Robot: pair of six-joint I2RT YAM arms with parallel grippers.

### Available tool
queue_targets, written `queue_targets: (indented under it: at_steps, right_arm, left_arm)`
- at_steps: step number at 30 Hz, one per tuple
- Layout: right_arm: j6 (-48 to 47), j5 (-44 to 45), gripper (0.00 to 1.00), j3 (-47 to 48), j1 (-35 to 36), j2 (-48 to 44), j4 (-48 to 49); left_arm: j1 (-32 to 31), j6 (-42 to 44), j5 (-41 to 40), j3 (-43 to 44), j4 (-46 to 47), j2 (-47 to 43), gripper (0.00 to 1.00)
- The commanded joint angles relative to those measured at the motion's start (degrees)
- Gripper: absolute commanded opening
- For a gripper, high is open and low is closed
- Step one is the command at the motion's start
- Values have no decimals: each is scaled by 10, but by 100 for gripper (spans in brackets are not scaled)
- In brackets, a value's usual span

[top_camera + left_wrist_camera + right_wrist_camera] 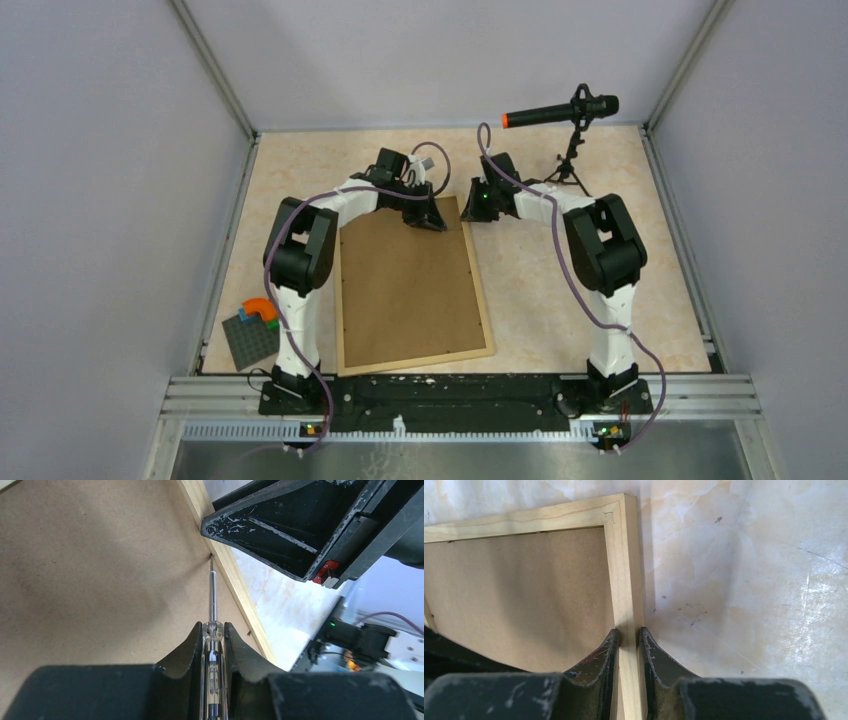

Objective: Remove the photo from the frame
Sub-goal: Release the photo frame item from the photo frame.

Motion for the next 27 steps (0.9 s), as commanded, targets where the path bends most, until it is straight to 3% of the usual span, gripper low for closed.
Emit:
queue_targets:
  at_steps: [1, 10, 11, 14, 17, 23, 27]
  right_arm:
    - [12, -20, 0, -27, 41, 63, -65]
    - [-9, -38, 0, -13, 33, 60, -66]
    - [-18, -40, 2, -7, 29, 57, -68]
    - [-43, -41, 21, 7, 13, 42, -70]
    - [-62, -48, 31, 20, -8, 33, -75]
    - [-111, -75, 46, 43, -18, 12, -91]
    - [-135, -64, 46, 48, -5, -3, -113]
  left_arm:
    - [-82, 37, -54, 31, 34, -18, 0]
    - [-76, 75, -113, 41, 0, -36, 0]
    - [-65, 64, -98, 40, -6, -35, 0]
    - [-34, 64, -46, 29, -19, -42, 0]
    - [-9, 82, -5, 8, -12, -59, 0]
    - [19, 111, -3, 1, -51, -76, 0]
    - [35, 114, -16, -19, -62, -87, 0]
